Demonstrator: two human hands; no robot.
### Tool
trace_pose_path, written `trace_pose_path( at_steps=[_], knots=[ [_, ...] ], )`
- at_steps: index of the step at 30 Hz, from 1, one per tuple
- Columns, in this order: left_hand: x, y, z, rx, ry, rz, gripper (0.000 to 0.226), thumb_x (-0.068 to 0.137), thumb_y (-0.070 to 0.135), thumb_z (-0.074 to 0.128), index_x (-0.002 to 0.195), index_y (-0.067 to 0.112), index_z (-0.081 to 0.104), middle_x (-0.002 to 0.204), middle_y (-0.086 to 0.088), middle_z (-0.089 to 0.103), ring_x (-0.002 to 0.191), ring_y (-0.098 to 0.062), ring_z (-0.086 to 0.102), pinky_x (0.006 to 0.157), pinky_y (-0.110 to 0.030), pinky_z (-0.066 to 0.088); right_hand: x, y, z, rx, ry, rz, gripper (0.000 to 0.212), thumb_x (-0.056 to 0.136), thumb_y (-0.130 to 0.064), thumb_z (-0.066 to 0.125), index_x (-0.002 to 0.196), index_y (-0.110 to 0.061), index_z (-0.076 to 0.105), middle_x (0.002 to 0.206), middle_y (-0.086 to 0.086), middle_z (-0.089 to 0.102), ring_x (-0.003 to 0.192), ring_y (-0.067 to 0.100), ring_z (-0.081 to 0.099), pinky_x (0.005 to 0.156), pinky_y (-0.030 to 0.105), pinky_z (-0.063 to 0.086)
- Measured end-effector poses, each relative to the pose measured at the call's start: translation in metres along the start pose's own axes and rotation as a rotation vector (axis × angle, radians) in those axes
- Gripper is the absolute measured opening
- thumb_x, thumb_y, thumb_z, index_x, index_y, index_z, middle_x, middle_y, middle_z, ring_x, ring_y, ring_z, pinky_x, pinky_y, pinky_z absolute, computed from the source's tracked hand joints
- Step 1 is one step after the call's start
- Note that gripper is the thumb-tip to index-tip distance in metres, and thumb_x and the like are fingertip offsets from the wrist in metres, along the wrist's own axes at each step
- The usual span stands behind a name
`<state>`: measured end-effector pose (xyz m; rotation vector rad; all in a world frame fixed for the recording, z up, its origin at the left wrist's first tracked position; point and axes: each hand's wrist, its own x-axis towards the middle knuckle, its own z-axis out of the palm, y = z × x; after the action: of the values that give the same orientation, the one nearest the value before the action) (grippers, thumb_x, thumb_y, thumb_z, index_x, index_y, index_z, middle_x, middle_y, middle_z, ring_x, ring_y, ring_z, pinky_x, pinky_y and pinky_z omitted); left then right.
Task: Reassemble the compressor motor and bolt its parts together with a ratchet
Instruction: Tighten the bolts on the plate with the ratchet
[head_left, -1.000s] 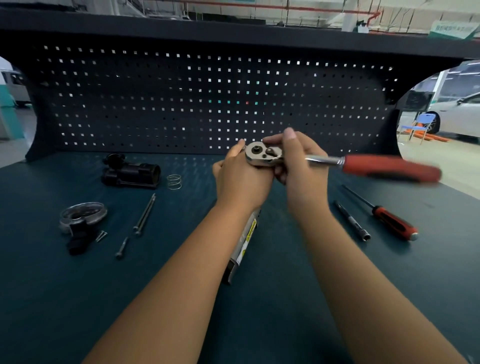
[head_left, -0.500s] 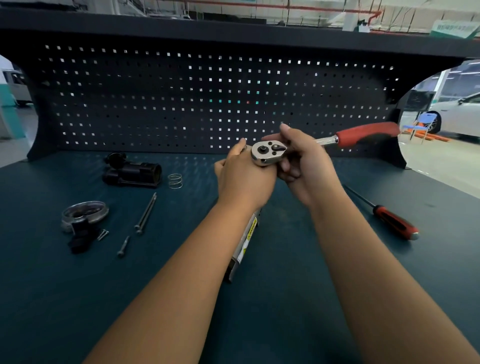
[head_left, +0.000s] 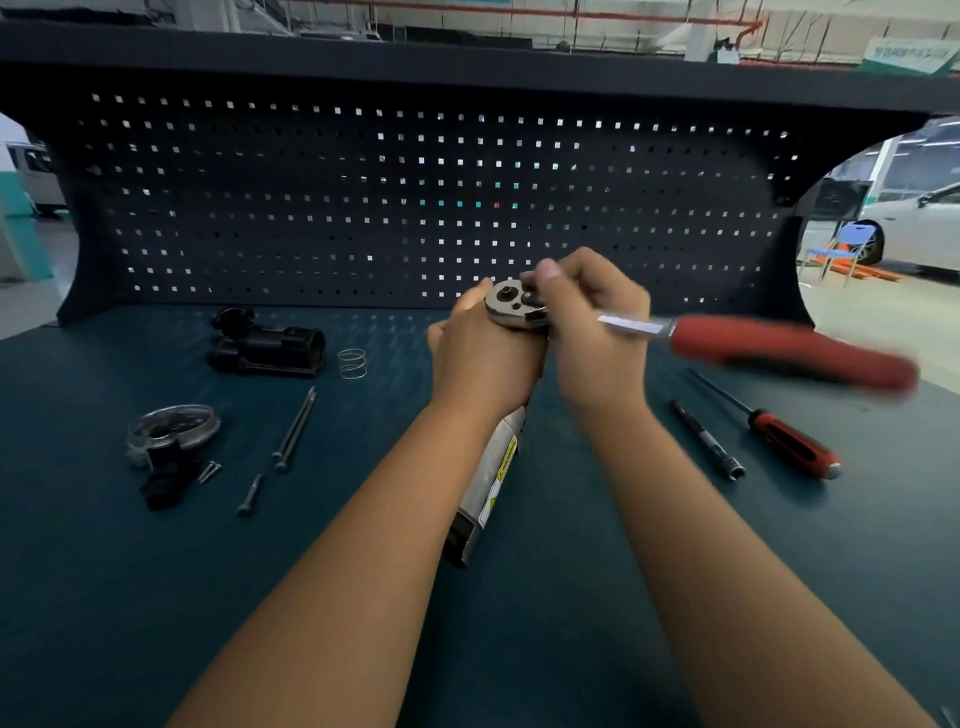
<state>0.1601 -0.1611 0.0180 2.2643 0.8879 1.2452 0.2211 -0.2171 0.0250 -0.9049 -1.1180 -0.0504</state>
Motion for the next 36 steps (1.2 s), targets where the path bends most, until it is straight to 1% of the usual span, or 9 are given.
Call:
trace_pose_path(
  at_steps=[5,10,16,19,23,26,28,32,36],
  knots=[
    [0.005,0.003,-0.004,0.019,-0.066,-0.005,0.021,0.086,0.028,0.041,0.082,0.029,0.062,0.092,0.014,0.06,0.122,-0.019,0.043,0.1,-0.045,0.029,0.023,0.004,-0.02,0.263,-0.207,0.457,0.044,0.098,-0.029,0.044,0.068,-0.016,0.073,0.036,-0.002,0.037,0.032,0.006,0.024,0.044,0.022,0.013],
    [0.007,-0.007,-0.026,-0.279,-0.272,-0.026,0.004,0.066,0.032,0.057,0.066,0.033,0.061,0.09,-0.001,0.066,0.103,-0.021,0.06,0.092,-0.045,0.044,0.003,0.0,-0.008,0.037,-0.11,0.114,0.026,0.091,-0.03,0.052,0.076,-0.015,0.068,0.046,-0.012,0.051,0.044,-0.001,0.044,0.047,0.012,0.036],
    [0.001,-0.03,-0.041,-0.619,-0.377,0.018,0.024,0.077,0.011,0.073,0.099,0.021,0.072,0.13,-0.018,0.057,0.138,-0.027,0.034,0.115,-0.049,0.024,-0.009,-0.004,-0.004,0.054,0.05,0.134,0.021,0.095,-0.021,0.055,0.076,-0.015,0.065,0.06,-0.01,0.061,0.052,0.0,0.051,0.052,0.016,0.04],
    [-0.003,-0.028,-0.037,-0.592,-0.375,0.055,0.029,0.073,0.019,0.068,0.101,0.021,0.071,0.131,0.002,0.058,0.141,-0.002,0.019,0.118,-0.038,0.015,-0.022,0.0,-0.002,0.057,0.083,0.019,0.012,0.093,-0.019,0.056,0.083,-0.02,0.062,0.067,-0.013,0.065,0.059,-0.002,0.057,0.055,0.013,0.044],
    [-0.002,-0.03,-0.037,-0.706,-0.333,-0.008,0.036,0.078,0.004,0.052,0.099,0.029,0.068,0.101,0.033,0.062,0.139,0.0,0.021,0.118,-0.037,0.018,-0.036,0.006,0.012,-0.034,0.209,-0.164,0.004,0.089,-0.031,0.052,0.09,-0.032,0.055,0.077,-0.013,0.06,0.07,0.007,0.057,0.064,0.021,0.047],
    [-0.004,-0.027,-0.034,-0.489,-0.368,0.05,0.035,0.088,-0.002,0.052,0.109,0.022,0.065,0.123,0.026,0.049,0.139,0.001,0.014,0.117,-0.034,0.017,-0.043,0.01,0.024,-0.173,0.289,-0.162,0.009,0.09,-0.045,0.047,0.093,-0.038,0.051,0.084,-0.001,0.06,0.08,0.02,0.059,0.071,0.032,0.049],
    [-0.007,-0.022,-0.029,-0.338,-0.324,0.091,0.017,0.09,0.011,0.057,0.104,0.016,0.064,0.131,0.016,0.05,0.141,-0.011,0.022,0.114,-0.036,0.026,-0.045,0.012,0.03,-0.225,0.331,-0.118,0.02,0.089,-0.056,0.043,0.094,-0.038,0.051,0.087,-0.01,0.058,0.083,0.016,0.057,0.074,0.023,0.046],
    [-0.008,-0.004,-0.019,-0.149,-0.137,0.047,0.015,0.094,0.021,0.047,0.082,0.018,0.055,0.106,-0.008,0.065,0.125,-0.031,0.048,0.098,-0.046,0.041,-0.043,0.012,0.032,-0.335,0.355,-0.146,0.026,0.09,-0.054,0.043,0.098,-0.032,0.056,0.081,-0.021,0.047,0.081,0.01,0.046,0.073,0.008,0.035],
    [-0.004,-0.003,-0.006,0.098,-0.08,0.05,0.022,0.097,0.022,0.042,0.097,0.014,0.063,0.119,-0.006,0.061,0.132,-0.023,0.04,0.107,-0.052,0.027,-0.042,0.01,0.024,-0.382,0.323,-0.172,0.032,0.089,-0.04,0.049,0.094,-0.011,0.062,0.079,-0.007,0.047,0.078,0.018,0.047,0.076,0.031,0.043]
  ],
)
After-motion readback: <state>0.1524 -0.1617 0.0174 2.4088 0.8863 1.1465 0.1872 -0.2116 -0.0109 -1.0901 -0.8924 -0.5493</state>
